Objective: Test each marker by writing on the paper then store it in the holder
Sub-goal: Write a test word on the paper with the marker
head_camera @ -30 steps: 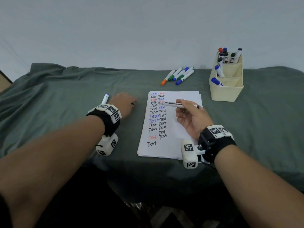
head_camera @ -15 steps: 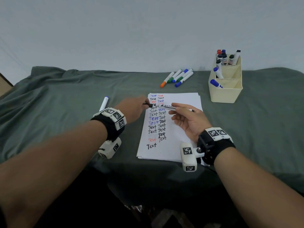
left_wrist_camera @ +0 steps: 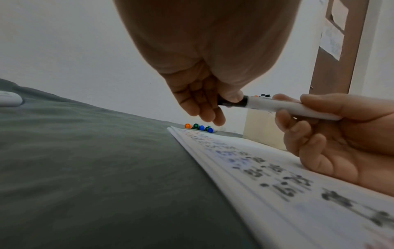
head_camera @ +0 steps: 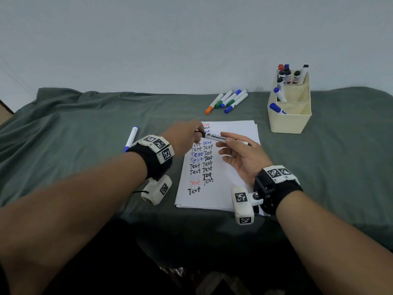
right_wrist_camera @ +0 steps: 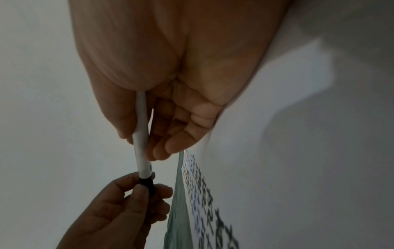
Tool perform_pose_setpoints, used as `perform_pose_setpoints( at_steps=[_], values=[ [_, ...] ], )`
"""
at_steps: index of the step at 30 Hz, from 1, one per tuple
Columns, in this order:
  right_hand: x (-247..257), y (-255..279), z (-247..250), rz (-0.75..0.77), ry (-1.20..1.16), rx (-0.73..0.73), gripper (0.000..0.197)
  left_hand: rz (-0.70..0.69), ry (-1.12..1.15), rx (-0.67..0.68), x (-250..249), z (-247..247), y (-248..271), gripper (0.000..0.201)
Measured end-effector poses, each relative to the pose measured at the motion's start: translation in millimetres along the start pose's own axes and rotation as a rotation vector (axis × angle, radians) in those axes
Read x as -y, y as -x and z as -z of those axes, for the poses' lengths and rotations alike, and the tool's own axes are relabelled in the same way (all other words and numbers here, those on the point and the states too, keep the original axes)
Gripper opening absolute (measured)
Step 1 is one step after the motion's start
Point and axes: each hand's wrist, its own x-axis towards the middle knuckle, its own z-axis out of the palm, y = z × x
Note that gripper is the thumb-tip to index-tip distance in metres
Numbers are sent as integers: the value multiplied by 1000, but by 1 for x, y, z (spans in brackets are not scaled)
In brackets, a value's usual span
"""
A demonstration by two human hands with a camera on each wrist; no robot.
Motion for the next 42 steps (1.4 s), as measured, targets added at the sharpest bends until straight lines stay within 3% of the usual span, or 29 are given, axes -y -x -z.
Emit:
perform_pose_setpoints(
  at_steps=[4,10,13,15,19,27,29,31,34,37,42],
  values=[
    [0,0,1,12,-34,-13,26,-2,32,-56,-11,6,-6,14],
    [1,0,-3,-27,-13,-59,16,-3,-153,131,3,-1,-7,13],
    [3,-1,-3,-46,-103,-140,13,11,-270,106,22,-15,-10,69],
    [4,-2,-2,-57,-187,-202,11,58,-343,161,31,-28,-11,97],
    [4,-2,-1,-55,-224,-223,11,148,-381,347,41,-50,-15,110],
    [11,-2,-8,3,-284,-276,13,191,-340,354,44,-56,-19,117],
    [25,-8,-9,27,-145,-311,14,192,-330,365,44,-54,-19,115],
    [51,-19,-10,95,110,-376,27,194,-323,367,43,-53,-18,110],
    [105,-39,-7,346,447,-460,54,191,-311,375,42,-51,-17,108],
    [161,-56,-1,546,765,-541,55,196,-301,389,42,-50,-17,110],
    [219,-71,23,663,1039,-595,61,199,-298,401,44,-51,-18,115]
  ],
)
